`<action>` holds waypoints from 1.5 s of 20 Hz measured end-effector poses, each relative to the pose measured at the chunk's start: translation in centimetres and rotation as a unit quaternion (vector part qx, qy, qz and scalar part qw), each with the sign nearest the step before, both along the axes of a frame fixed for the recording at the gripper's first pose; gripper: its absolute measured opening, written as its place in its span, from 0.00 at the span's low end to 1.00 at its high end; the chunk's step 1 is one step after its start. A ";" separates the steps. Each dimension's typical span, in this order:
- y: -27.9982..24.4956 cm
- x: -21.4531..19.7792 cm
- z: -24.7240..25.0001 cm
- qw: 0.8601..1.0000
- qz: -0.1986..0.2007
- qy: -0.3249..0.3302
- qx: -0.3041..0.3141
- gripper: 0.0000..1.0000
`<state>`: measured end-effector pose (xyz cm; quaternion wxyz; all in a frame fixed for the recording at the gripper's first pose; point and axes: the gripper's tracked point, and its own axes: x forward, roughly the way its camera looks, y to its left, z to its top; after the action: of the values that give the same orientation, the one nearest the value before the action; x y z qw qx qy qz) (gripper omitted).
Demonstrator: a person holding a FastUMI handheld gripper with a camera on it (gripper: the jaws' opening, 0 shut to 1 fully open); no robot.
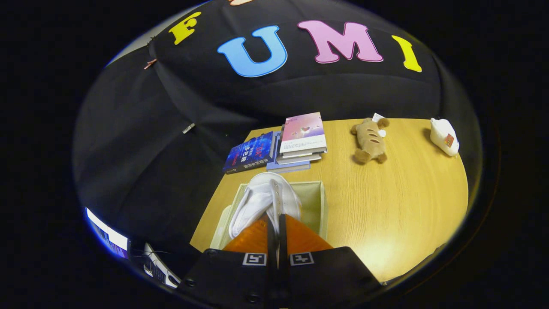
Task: Open the storage box then place both shoes into the box .Put the left shoe in first, then the right shoe, with the right side of both shoes facing outward in a uniform manner.
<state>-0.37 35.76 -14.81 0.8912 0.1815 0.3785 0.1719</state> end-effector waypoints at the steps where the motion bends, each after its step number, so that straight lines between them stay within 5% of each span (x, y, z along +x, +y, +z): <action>1: -0.2 0.1 -0.8 1.000 -0.003 0.002 -0.011 0.05; 4: 0.1 -0.6 -3.8 0.999 0.013 0.035 -0.033 0.05; 6: 1.2 -1.3 -3.7 0.999 0.019 0.045 -0.004 0.17; 7: 1.3 -1.0 -3.5 0.999 0.016 0.041 0.008 0.47; 10: 0.3 -0.3 -3.2 0.999 0.006 0.031 0.009 0.83; 12: -0.2 -0.2 -3.2 1.000 0.004 0.028 0.002 0.97; 30: -12.2 0.4 0.8 0.996 -0.028 -0.081 -0.026 0.99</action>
<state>0.02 23.59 -14.04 0.9278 0.1542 0.3045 0.1509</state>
